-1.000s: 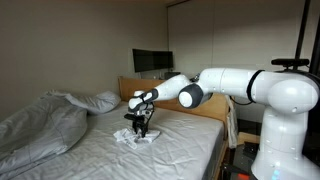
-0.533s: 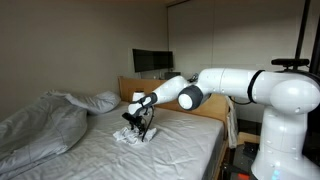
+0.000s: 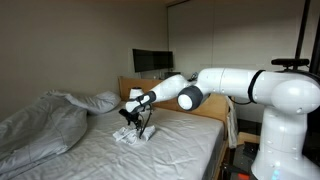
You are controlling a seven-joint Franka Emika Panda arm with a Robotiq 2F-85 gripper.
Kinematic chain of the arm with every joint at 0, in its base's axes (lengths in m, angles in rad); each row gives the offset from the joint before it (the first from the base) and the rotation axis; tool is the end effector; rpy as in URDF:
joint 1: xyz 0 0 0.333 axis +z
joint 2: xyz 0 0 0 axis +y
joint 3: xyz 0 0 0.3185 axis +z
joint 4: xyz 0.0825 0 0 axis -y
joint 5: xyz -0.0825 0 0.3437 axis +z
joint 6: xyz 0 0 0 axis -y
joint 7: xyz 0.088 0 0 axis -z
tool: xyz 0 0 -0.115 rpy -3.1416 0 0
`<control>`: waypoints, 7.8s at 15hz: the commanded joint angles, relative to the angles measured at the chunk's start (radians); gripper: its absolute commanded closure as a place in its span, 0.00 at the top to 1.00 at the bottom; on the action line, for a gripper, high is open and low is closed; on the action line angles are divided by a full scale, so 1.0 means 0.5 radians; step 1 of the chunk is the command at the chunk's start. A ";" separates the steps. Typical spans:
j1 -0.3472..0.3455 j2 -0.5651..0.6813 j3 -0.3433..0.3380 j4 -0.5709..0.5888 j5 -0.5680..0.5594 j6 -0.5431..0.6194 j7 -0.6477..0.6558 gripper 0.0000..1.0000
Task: Fold the white cloth
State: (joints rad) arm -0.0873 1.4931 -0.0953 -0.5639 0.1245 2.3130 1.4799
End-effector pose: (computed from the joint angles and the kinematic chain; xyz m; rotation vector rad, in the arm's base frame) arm 0.7755 -0.0928 0.1000 -2.0228 2.1562 -0.2891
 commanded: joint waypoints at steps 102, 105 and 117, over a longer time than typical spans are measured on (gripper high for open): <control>-0.197 0.003 -0.096 0.065 -0.100 0.357 0.193 0.37; -0.189 0.005 -0.103 0.037 -0.110 0.563 0.178 0.56; -0.172 0.005 0.359 0.042 0.122 0.624 -0.301 1.00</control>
State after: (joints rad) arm -0.1613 1.4956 -0.0294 -0.5485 0.1109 2.6402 1.4615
